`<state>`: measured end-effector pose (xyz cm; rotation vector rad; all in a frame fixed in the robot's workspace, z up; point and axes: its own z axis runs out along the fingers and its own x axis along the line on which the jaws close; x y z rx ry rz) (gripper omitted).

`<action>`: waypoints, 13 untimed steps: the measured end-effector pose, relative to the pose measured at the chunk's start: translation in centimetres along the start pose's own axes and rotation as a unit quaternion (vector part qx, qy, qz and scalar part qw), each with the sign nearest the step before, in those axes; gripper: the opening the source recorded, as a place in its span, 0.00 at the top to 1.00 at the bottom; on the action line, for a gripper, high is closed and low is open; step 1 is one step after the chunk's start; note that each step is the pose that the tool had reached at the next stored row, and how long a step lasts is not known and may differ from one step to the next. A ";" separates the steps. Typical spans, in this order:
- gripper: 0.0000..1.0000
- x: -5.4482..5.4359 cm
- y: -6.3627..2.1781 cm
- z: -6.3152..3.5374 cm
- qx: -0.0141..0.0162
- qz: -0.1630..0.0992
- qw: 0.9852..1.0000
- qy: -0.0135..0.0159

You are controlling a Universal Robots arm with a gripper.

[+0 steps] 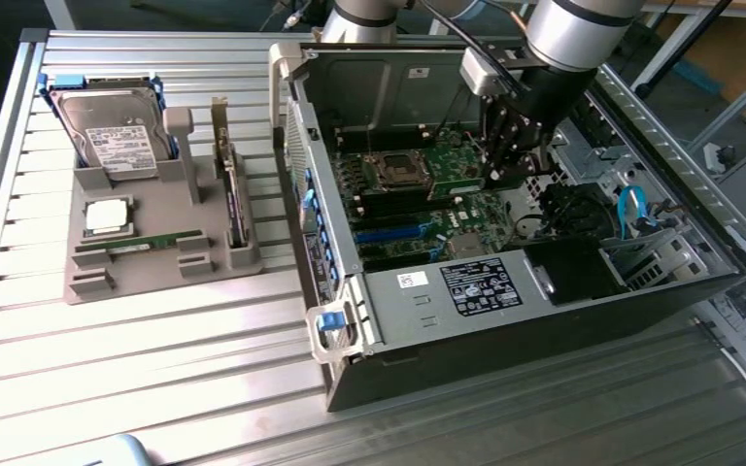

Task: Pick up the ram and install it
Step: 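Insert the ram into the slot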

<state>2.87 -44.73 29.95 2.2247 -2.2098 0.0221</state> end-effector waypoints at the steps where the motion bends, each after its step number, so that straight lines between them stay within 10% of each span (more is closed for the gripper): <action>1: 0.87 0.0 0.00 0.09 0.000 0.000 1.000 0.000; 13: 0.87 0.0 0.10 0.73 0.000 0.000 1.000 0.000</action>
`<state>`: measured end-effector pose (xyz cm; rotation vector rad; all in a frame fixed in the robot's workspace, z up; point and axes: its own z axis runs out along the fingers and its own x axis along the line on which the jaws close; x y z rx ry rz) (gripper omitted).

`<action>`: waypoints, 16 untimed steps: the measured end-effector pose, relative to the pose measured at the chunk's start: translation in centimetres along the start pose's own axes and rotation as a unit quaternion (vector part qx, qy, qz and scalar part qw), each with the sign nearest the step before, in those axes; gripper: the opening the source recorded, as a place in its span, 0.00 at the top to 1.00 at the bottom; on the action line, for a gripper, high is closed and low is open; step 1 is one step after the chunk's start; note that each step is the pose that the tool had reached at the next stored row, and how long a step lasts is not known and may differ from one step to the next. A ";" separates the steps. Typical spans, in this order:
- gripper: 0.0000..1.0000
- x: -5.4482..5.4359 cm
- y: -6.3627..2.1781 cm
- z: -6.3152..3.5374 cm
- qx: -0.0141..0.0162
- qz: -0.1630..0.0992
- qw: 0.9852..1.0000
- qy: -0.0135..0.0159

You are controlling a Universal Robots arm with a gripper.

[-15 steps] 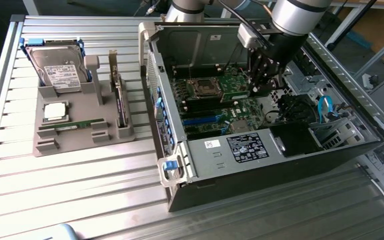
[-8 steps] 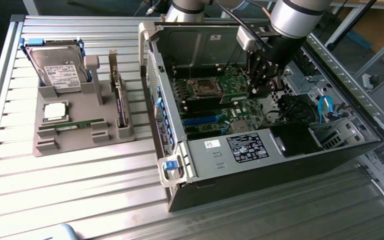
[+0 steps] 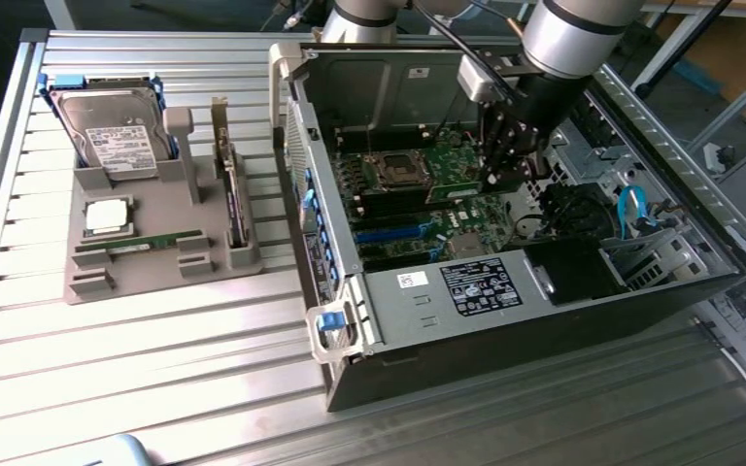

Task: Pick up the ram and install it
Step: 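Insert the ram into the slot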

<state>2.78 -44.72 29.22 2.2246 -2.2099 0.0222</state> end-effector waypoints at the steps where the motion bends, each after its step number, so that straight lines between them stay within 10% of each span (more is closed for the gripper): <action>1: 0.87 0.0 0.07 0.04 0.000 0.000 1.000 0.000; 16: 0.87 -0.1 0.78 0.77 0.000 0.000 1.000 0.000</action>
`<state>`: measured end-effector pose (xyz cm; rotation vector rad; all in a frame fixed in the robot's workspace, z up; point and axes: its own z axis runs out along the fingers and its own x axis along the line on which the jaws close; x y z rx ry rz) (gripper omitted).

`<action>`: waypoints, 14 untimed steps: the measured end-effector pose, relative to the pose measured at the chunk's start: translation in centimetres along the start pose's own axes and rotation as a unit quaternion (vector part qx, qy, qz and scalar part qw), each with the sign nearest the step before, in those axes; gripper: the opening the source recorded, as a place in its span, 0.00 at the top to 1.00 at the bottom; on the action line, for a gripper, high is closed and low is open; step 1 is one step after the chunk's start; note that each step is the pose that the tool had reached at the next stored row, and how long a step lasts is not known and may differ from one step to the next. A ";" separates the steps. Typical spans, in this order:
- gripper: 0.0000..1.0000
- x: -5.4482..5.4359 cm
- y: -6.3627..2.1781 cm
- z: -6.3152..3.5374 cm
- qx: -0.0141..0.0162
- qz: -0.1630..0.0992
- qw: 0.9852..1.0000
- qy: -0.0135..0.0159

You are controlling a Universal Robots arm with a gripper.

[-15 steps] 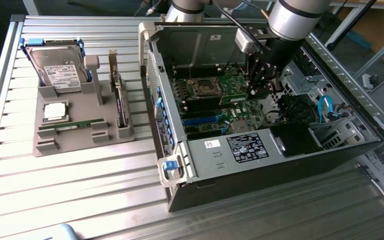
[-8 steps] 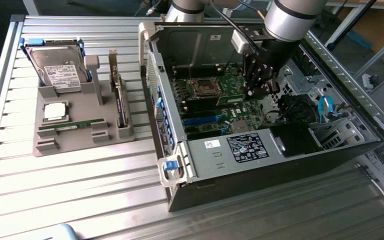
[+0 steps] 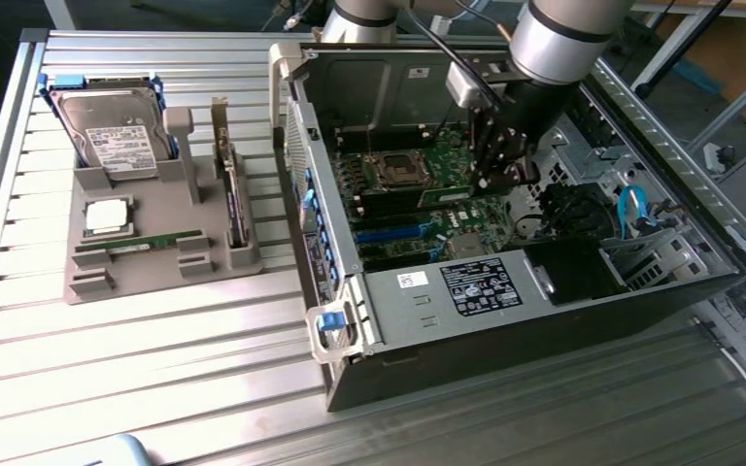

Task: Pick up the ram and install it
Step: 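Insert the ram into the slot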

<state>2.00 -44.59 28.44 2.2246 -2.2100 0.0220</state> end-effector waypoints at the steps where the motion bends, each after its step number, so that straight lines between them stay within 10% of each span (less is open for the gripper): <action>1: 0.87 0.0 0.00 0.04 0.000 0.000 1.000 0.000; 14: 0.87 -0.6 0.00 0.73 0.000 0.000 1.000 0.000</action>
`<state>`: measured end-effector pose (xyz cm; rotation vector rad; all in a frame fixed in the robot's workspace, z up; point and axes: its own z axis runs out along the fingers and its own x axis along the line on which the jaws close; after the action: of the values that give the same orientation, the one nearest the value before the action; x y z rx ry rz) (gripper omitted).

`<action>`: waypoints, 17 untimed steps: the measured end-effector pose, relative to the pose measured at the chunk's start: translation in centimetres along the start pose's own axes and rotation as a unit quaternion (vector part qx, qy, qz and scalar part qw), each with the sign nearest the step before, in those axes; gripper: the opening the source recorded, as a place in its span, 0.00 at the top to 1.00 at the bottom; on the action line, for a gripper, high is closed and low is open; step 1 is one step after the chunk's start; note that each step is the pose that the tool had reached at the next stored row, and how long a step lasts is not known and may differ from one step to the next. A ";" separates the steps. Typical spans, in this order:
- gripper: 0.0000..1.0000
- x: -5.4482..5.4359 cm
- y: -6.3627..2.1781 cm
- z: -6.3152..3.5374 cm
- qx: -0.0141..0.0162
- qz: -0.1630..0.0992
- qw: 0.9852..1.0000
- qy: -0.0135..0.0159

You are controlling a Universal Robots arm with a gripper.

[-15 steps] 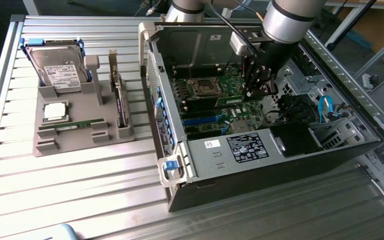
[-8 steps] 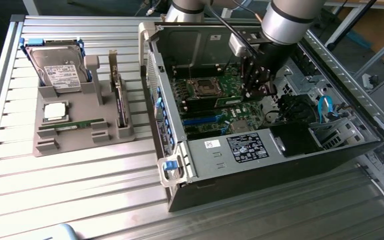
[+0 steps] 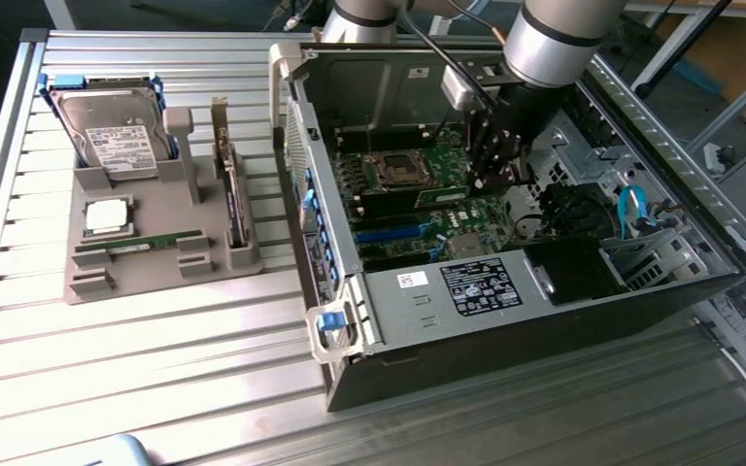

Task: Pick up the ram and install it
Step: 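Insert the ram into the slot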

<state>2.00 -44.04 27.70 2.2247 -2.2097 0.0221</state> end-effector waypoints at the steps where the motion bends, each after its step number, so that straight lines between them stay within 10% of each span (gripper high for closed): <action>1: 0.87 0.0 0.00 0.03 0.000 0.000 1.000 0.000; 17: 0.87 -0.5 1.72 0.72 0.000 0.000 1.000 0.000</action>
<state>0.28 -43.51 26.96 2.2247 -2.2099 0.0220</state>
